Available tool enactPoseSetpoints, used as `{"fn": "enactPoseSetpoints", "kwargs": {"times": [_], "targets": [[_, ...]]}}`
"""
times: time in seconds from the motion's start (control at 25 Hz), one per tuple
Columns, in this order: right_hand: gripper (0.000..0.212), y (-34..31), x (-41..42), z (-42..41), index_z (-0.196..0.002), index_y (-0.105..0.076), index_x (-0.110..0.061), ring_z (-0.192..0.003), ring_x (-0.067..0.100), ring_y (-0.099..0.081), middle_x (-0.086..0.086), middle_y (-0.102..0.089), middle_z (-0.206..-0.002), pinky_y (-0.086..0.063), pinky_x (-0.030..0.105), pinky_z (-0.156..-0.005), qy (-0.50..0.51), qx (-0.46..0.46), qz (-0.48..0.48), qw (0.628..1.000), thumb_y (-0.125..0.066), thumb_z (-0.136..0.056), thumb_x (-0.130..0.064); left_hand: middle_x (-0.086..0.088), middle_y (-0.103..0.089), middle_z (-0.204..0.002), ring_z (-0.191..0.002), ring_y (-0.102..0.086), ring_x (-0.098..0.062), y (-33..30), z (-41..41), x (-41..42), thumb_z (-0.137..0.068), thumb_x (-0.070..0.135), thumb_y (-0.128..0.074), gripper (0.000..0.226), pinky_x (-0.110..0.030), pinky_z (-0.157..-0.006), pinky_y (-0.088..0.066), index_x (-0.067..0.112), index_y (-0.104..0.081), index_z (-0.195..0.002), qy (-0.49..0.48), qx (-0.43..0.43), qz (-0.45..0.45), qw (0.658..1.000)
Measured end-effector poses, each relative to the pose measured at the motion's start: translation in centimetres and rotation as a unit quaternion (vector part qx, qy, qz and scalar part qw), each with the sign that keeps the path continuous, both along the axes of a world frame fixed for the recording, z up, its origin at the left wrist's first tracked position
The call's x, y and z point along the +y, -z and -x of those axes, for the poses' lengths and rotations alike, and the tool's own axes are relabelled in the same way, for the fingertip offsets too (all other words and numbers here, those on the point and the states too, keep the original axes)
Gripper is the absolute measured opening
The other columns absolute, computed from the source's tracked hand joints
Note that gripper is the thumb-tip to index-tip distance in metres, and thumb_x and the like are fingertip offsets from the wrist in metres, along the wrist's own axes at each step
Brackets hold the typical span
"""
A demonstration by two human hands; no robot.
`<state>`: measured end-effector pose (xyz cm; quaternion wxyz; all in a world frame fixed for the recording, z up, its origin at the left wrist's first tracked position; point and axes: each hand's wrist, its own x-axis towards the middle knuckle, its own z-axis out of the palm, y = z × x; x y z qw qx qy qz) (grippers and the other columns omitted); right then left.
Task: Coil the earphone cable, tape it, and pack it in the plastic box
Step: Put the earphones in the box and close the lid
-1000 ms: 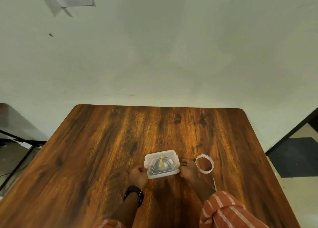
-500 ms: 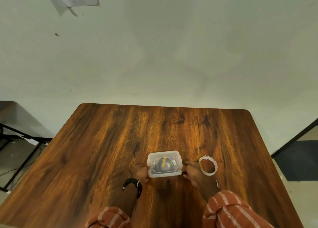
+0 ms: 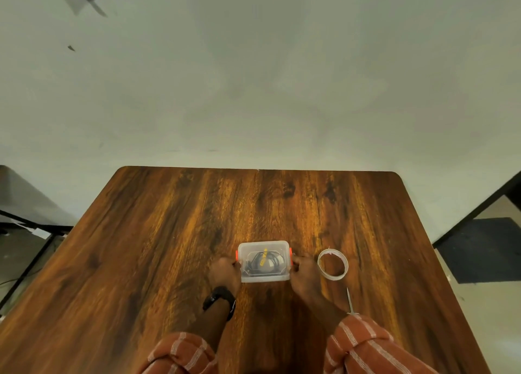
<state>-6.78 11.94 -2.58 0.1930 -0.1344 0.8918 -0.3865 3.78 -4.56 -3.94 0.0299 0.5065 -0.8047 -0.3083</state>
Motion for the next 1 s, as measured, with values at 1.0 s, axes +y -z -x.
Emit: {"fn": "enactPoseSetpoints", "kwargs": {"times": [1.0], "targets": [[0.030,-0.5,-3.5,-3.0,-0.124,-0.064,-0.015,-0.116,0.008,-0.052,-0.002,-0.058,-0.128,-0.041,0.013,-0.099,-0.242,0.154,-0.038,0.957,-0.054,-0.096,-0.016,-0.010,-0.070,-0.102,-0.099,-0.064,-0.038,-1.3,-2.2,-1.5,-0.092,0.006,-0.051,0.033,-0.057,-0.094,-0.050,0.028,-0.072,-0.077,-0.097,0.212,-0.278,0.932]]}}
